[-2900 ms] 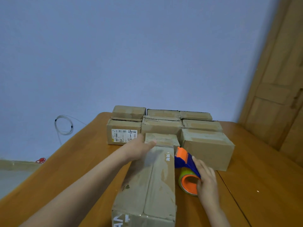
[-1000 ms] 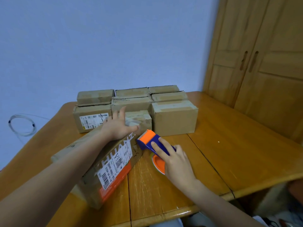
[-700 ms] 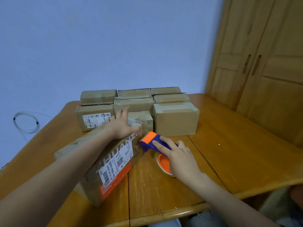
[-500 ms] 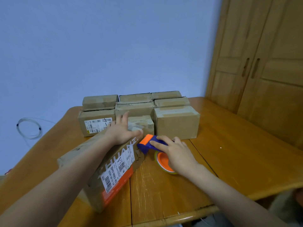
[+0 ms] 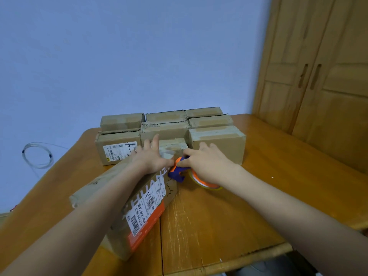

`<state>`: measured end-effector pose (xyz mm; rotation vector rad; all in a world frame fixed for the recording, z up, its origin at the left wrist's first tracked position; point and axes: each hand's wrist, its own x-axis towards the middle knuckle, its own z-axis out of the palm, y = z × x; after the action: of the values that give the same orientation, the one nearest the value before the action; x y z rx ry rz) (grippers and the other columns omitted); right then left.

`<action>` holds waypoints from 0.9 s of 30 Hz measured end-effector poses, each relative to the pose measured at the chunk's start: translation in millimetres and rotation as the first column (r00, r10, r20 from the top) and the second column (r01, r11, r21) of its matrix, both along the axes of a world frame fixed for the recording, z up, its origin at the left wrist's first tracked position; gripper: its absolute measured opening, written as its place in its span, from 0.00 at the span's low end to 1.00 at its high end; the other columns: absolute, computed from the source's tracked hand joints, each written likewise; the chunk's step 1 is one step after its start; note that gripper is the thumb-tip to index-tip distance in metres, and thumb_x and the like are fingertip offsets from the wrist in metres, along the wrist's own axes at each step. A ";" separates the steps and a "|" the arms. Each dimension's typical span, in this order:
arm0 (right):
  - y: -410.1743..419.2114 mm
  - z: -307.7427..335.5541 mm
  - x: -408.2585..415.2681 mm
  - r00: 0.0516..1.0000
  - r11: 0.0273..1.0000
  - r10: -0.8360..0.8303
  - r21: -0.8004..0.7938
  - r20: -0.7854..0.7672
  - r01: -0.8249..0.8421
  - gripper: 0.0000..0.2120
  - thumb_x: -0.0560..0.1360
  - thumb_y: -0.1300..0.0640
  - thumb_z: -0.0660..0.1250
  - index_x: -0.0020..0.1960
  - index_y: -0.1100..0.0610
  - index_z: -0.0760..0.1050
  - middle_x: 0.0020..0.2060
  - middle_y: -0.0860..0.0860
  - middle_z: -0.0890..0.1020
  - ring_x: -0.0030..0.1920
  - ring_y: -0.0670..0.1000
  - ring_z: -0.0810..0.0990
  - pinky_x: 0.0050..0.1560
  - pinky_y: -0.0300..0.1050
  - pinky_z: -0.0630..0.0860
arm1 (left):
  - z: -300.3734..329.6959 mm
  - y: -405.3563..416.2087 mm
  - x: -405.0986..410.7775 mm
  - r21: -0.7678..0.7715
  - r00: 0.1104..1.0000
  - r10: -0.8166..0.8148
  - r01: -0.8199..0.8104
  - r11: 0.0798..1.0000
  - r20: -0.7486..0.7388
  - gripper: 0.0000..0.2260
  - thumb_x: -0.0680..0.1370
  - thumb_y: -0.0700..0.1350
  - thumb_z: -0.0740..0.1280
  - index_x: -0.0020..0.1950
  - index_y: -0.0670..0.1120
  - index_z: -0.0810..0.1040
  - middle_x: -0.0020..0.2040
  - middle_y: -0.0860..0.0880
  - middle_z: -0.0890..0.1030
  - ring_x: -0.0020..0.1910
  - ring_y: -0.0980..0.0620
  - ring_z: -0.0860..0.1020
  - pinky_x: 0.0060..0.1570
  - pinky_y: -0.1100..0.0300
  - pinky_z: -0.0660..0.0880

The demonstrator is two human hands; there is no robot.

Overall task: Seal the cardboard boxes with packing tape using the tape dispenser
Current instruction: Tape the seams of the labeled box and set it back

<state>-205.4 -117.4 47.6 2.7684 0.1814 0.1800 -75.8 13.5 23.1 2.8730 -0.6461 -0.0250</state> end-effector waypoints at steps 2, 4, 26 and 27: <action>10.2 3.2 5.8 1.000 0.993 0.002 -0.116 -0.024 -0.005 0.21 0.81 0.61 0.55 0.69 0.42 0.68 0.66 0.50 0.68 0.61 0.62 0.68 0.54 0.53 0.66 | 0.4 0.9 -0.6 -0.004 1.000 -0.001 0.001 1.000 -0.004 0.47 0.72 0.63 0.66 0.79 0.51 0.39 0.78 0.43 0.51 0.74 0.35 0.55 0.71 0.42 0.56; 18.2 -0.6 11.8 0.998 0.984 0.000 -0.176 -0.058 -0.010 0.20 0.81 0.60 0.56 0.68 0.43 0.70 0.66 0.50 0.69 0.63 0.62 0.67 0.57 0.53 0.66 | 0.5 1.9 -0.8 -0.008 1.000 -0.002 0.002 1.000 -0.008 0.46 0.72 0.63 0.65 0.79 0.51 0.39 0.78 0.43 0.52 0.74 0.35 0.55 0.71 0.42 0.56; -123.3 -105.9 1.2 0.912 0.359 -0.132 0.838 -0.389 0.410 0.18 0.68 0.66 0.70 0.54 0.52 0.76 0.46 0.50 0.82 0.44 0.46 0.80 0.42 0.32 0.75 | 15.5 39.1 -18.9 -0.035 0.831 -0.532 0.534 0.845 -0.165 0.52 0.70 0.54 0.73 0.76 0.57 0.34 0.79 0.50 0.49 0.72 0.47 0.63 0.69 0.53 0.66; -125.0 -108.4 3.6 0.906 0.384 -0.156 0.820 -0.394 0.423 0.18 0.70 0.67 0.70 0.57 0.53 0.75 0.50 0.51 0.82 0.48 0.48 0.80 0.43 0.31 0.74 | 16.0 41.1 -19.9 -0.054 0.807 -0.560 0.561 0.826 -0.185 0.53 0.71 0.51 0.74 0.76 0.58 0.33 0.79 0.51 0.47 0.73 0.49 0.60 0.71 0.55 0.62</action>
<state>-201.8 -242.4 -60.8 3.8384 -0.5445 -0.2917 -95.7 54.6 39.2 2.5208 -1.4227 -0.3860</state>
